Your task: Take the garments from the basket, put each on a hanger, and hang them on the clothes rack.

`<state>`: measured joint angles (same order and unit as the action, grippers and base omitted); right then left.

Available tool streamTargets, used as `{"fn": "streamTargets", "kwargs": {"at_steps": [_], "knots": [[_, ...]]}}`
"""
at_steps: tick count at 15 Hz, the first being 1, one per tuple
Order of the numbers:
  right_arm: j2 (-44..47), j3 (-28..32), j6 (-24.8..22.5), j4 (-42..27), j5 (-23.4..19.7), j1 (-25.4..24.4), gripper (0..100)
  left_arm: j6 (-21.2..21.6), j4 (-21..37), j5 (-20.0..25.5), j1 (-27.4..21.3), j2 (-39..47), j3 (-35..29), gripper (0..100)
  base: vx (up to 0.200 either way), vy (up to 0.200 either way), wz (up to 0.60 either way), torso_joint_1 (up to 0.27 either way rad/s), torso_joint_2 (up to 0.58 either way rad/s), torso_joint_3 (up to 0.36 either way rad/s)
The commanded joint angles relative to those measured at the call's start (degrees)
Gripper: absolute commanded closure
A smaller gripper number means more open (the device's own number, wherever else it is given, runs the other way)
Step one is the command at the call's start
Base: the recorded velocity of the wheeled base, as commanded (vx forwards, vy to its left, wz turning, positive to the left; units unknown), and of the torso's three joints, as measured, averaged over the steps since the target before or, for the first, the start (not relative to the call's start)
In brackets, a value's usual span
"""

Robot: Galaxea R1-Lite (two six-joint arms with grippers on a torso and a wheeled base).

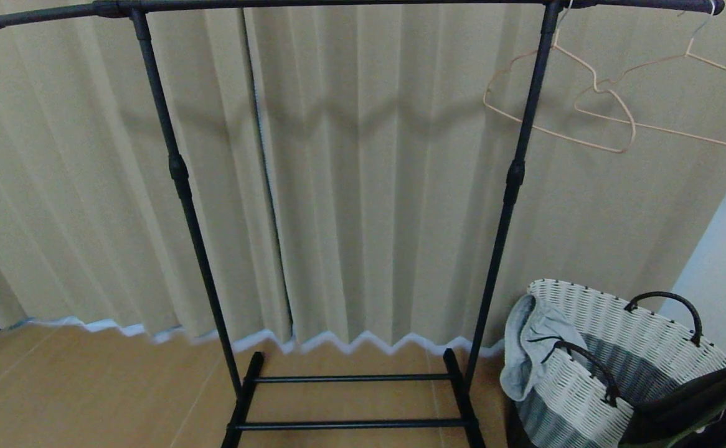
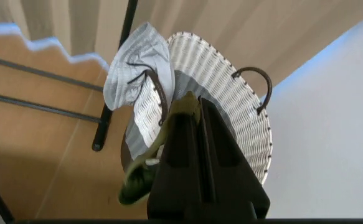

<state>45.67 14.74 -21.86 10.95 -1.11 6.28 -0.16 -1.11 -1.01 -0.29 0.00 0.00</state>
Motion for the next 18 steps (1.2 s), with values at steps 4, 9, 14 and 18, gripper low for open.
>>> {"fn": "streamTargets", "kwargs": {"at_steps": [4,9,14,18], "knots": [[0.7,1.3,0.0,0.0,-4.1,-1.9,100,1.6,0.1,2.3,-0.1,0.1,0.0,0,0.0,0.0,0.0,0.0,0.0,0.0],[2.1,1.8,1.0,0.2,-4.9,-8.3,100,1.6,0.4,4.8,0.0,0.0,-0.1,0,0.0,0.0,0.0,0.0,0.0,0.0],[8.3,9.2,4.5,0.4,-5.0,-17.5,100,3.8,0.1,19.1,-1.1,6.2,-8.6,0,0.0,0.0,0.0,0.0,0.0,0.0],[12.0,14.2,7.9,0.7,-5.0,-23.4,100,4.9,0.1,19.3,-3.0,28.7,-22.0,0,0.0,0.0,0.0,0.0,0.0,0.0]]}}
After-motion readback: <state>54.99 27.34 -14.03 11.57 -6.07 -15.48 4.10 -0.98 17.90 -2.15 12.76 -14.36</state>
